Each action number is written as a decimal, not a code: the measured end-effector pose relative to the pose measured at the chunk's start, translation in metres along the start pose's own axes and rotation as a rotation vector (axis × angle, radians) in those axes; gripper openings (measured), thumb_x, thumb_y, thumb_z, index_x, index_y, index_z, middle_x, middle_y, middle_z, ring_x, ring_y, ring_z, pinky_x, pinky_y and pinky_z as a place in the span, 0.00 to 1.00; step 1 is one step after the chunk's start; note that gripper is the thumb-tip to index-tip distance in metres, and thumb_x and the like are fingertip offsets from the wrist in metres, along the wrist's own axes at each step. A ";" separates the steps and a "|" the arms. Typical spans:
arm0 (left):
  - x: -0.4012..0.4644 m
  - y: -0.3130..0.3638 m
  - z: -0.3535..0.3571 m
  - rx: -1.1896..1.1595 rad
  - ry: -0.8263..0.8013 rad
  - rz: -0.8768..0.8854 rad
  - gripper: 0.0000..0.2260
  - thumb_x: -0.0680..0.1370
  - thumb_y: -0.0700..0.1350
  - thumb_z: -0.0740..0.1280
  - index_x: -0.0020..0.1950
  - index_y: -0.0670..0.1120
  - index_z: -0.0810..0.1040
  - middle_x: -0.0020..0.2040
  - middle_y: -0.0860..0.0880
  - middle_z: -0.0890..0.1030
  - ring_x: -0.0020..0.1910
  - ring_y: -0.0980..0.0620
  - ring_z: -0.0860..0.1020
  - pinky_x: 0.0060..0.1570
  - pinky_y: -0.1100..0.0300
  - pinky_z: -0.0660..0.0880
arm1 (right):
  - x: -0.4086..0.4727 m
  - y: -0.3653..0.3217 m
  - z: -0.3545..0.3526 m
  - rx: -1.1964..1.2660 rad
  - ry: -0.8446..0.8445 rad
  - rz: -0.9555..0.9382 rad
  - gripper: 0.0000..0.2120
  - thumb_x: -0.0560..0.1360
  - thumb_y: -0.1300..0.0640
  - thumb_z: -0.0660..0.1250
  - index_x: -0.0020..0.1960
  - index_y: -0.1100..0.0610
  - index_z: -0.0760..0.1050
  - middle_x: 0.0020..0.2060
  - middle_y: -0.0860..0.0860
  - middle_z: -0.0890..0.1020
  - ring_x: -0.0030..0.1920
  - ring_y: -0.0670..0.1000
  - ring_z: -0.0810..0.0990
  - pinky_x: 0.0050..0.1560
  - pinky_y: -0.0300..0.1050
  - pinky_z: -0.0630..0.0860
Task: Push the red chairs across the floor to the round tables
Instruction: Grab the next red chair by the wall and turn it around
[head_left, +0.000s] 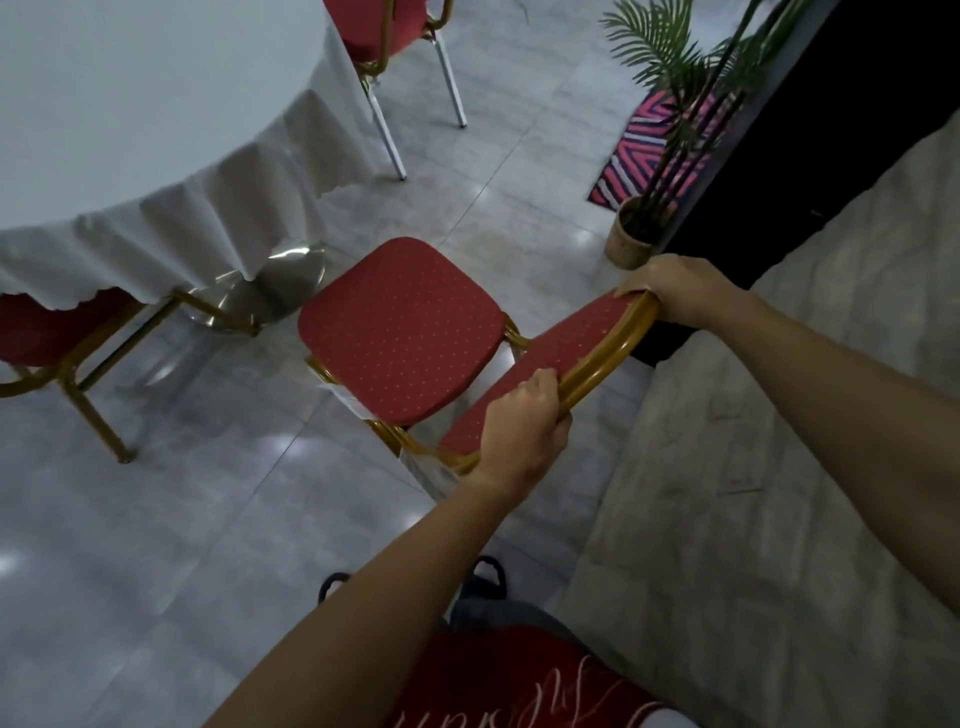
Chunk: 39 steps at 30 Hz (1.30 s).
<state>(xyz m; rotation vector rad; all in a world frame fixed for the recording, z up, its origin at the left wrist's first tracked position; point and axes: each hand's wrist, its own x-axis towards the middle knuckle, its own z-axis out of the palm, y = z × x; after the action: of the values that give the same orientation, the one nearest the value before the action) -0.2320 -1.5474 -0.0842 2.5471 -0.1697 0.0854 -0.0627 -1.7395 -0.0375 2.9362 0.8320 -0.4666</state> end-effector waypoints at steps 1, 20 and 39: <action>0.000 0.000 0.000 -0.005 0.004 -0.005 0.11 0.76 0.44 0.64 0.56 0.42 0.73 0.45 0.45 0.81 0.39 0.47 0.80 0.39 0.52 0.79 | 0.000 0.000 0.002 -0.017 0.023 -0.013 0.13 0.68 0.63 0.68 0.51 0.51 0.81 0.48 0.52 0.84 0.50 0.54 0.79 0.46 0.51 0.79; 0.020 -0.036 -0.028 -0.031 0.141 -0.065 0.18 0.73 0.39 0.67 0.62 0.41 0.75 0.42 0.44 0.82 0.33 0.46 0.80 0.30 0.52 0.79 | 0.056 -0.021 -0.010 -0.077 0.175 -0.146 0.10 0.70 0.64 0.69 0.50 0.58 0.80 0.47 0.57 0.84 0.49 0.56 0.81 0.45 0.48 0.76; 0.128 -0.185 -0.102 0.053 0.260 -0.111 0.16 0.74 0.45 0.69 0.60 0.44 0.77 0.45 0.48 0.84 0.36 0.51 0.82 0.34 0.61 0.77 | 0.244 -0.099 -0.072 -0.024 0.150 -0.114 0.11 0.70 0.67 0.66 0.49 0.57 0.79 0.47 0.56 0.82 0.50 0.56 0.79 0.45 0.52 0.78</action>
<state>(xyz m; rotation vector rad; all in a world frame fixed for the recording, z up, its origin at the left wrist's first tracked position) -0.0816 -1.3516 -0.0883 2.5629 0.0755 0.3795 0.1030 -1.5219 -0.0400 2.9414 1.0179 -0.2421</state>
